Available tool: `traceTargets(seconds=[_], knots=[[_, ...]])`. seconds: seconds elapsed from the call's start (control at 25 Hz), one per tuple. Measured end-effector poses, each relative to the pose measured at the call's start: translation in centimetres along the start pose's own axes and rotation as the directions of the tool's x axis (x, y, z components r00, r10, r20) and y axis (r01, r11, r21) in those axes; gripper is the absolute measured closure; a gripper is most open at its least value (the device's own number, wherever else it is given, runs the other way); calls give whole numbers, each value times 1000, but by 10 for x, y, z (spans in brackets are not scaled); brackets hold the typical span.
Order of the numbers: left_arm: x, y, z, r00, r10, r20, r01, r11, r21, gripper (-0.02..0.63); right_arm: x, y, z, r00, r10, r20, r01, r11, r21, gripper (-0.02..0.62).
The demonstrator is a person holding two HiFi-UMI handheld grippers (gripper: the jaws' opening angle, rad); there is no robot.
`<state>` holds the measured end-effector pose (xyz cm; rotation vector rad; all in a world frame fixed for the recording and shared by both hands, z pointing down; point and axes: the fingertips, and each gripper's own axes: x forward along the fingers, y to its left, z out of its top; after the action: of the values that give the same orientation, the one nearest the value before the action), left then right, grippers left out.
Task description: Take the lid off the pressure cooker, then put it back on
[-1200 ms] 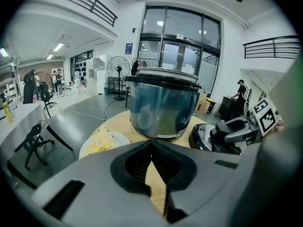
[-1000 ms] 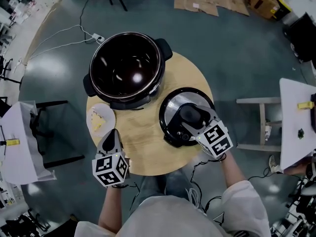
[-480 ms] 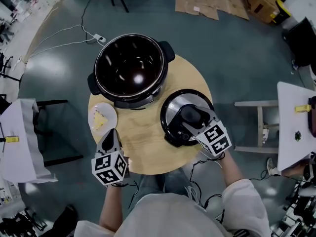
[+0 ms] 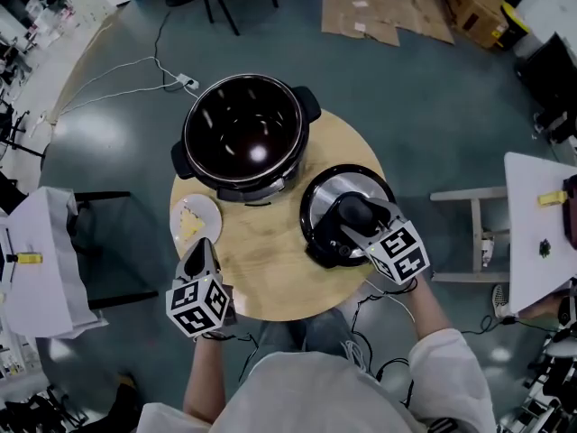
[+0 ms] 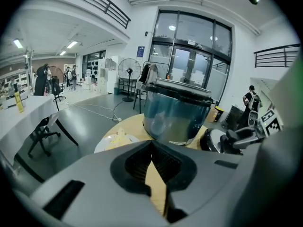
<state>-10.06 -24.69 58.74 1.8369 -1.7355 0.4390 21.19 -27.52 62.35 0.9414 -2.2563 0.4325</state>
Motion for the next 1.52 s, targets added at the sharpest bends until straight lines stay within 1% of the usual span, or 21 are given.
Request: traceTargets(seconds=[0.16, 0.32, 0.52, 0.76, 1.0, 1.12, 1.36, 1.52], knots=[[-4, 0, 8, 1000, -5, 18, 5, 1000, -1, 611, -14, -1, 13, 1000, -15, 16, 15, 1000, -3, 314], [-13, -3, 21, 998, -29, 53, 29, 1000, 3, 612, -33, 3, 26, 999, -26, 23, 27, 1000, -9, 314], [-27, -4, 41, 995, -41, 96, 42, 999, 0, 612, -63, 10, 47, 998, -41, 39, 42, 999, -12, 315], [-38, -6, 65, 985, -66, 162, 67, 998, -3, 611, -99, 13, 75, 994, -89, 66, 91, 995, -35, 315], [-50, -3, 93, 971, -86, 221, 81, 996, 30, 612, -127, 11, 115, 983, -131, 130, 140, 988, -66, 315], [-58, 2, 109, 963, -87, 257, 81, 996, 33, 611, -139, 8, 136, 975, -150, 165, 164, 984, -76, 314], [-74, 13, 131, 946, -73, 316, 73, 997, 12, 612, -155, -1, 183, 962, -146, 231, 173, 980, -103, 316], [-81, 23, 136, 938, -50, 343, 67, 997, -38, 611, -156, -5, 212, 957, -120, 263, 161, 977, -140, 316]])
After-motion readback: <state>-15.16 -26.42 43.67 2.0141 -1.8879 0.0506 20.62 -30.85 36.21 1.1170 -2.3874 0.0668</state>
